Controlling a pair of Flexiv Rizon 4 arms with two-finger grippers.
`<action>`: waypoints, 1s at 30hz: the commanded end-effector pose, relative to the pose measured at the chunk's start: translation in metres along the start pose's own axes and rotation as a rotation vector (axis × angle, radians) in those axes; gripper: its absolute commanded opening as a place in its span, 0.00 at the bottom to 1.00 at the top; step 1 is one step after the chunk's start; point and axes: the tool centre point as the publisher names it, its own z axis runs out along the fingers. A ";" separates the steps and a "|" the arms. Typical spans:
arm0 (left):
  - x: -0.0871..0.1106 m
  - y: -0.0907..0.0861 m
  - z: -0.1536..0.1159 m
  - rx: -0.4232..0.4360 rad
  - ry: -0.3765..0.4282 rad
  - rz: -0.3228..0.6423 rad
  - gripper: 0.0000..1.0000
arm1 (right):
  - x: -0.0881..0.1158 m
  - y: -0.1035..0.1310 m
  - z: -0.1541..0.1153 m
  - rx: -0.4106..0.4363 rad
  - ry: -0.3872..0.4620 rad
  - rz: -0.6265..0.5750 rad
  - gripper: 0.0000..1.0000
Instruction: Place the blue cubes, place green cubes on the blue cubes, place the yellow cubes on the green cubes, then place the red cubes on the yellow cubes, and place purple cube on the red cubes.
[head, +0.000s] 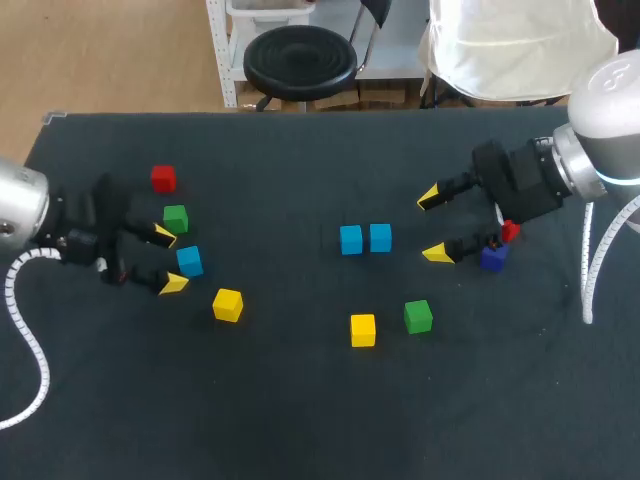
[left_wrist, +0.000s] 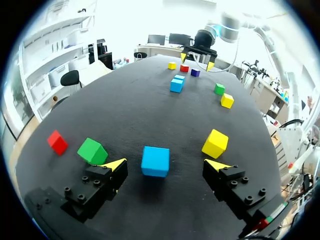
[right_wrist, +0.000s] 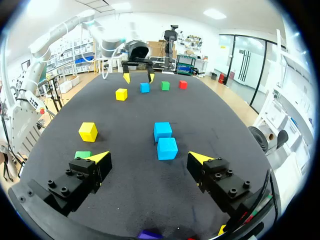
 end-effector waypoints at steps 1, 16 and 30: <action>-0.002 0.018 0.007 0.051 0.022 -0.002 1.00 | 0.000 0.000 0.000 0.000 -0.003 -0.001 1.00; -0.005 0.019 0.016 0.032 0.029 0.013 1.00 | 0.000 0.000 0.000 0.000 -0.003 -0.001 1.00; -0.003 0.019 0.019 0.008 0.028 0.011 1.00 | 0.000 0.000 0.000 0.000 -0.003 -0.001 1.00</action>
